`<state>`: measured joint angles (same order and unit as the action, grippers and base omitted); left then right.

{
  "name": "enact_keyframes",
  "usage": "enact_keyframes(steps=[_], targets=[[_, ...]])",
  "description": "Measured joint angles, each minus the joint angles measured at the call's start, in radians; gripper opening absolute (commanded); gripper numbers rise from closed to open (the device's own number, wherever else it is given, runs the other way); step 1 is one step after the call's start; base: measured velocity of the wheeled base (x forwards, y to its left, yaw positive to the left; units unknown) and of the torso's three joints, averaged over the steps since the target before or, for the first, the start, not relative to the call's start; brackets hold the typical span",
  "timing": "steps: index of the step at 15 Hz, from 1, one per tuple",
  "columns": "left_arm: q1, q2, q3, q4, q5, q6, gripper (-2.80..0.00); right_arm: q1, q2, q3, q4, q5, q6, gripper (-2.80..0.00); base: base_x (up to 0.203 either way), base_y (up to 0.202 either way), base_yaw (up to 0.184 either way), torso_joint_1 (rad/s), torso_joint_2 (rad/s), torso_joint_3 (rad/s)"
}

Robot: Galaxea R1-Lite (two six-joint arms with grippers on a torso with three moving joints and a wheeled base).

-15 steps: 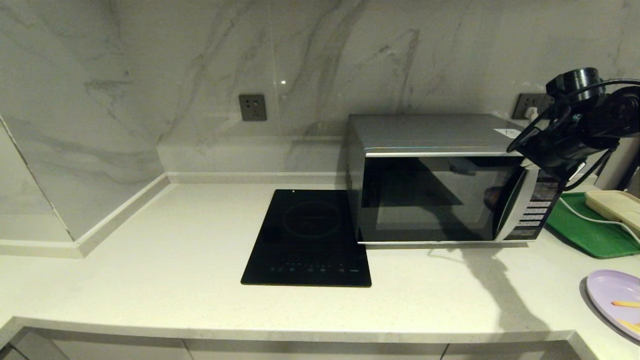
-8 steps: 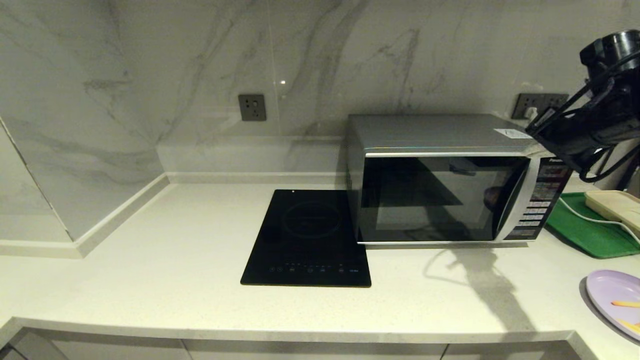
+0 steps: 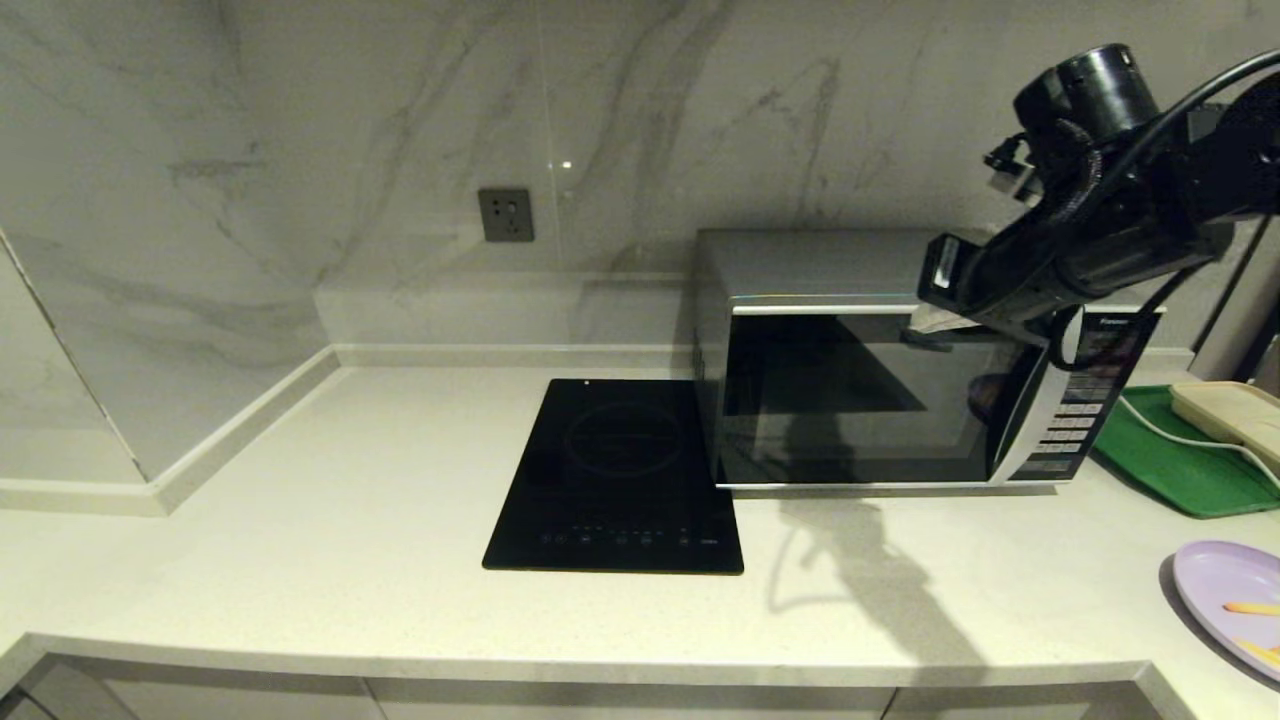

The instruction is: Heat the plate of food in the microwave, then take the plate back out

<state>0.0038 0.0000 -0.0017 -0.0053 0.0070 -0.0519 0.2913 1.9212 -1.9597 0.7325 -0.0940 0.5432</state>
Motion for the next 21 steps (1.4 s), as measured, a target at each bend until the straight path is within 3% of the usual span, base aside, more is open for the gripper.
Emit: enact_keyframes(steps=[3,8,17,21], targets=[[0.0,0.0,0.0,0.0,0.0,0.0,-2.8,0.075,0.054,-0.017,-0.064,-0.01,-0.069,-2.8,0.0,0.0,0.0,0.0,0.0,0.0],[0.0,0.0,0.0,0.0,0.0,0.0,-2.8,0.11,0.125,-0.019,-0.157,0.015,-0.165,-2.8,0.0,0.0,0.0,0.0,0.0,0.0],[0.0,0.0,0.0,0.0,0.0,0.001,-2.8,0.132,0.183,-0.018,-0.254,0.071,-0.214,-2.8,0.0,0.0,0.0,0.0,0.0,0.0],[0.0,0.0,0.0,0.0,0.0,0.0,-2.8,0.134,0.2,-0.018,-0.303,0.145,-0.244,-2.8,0.0,0.0,0.0,0.0,0.0,0.0]])
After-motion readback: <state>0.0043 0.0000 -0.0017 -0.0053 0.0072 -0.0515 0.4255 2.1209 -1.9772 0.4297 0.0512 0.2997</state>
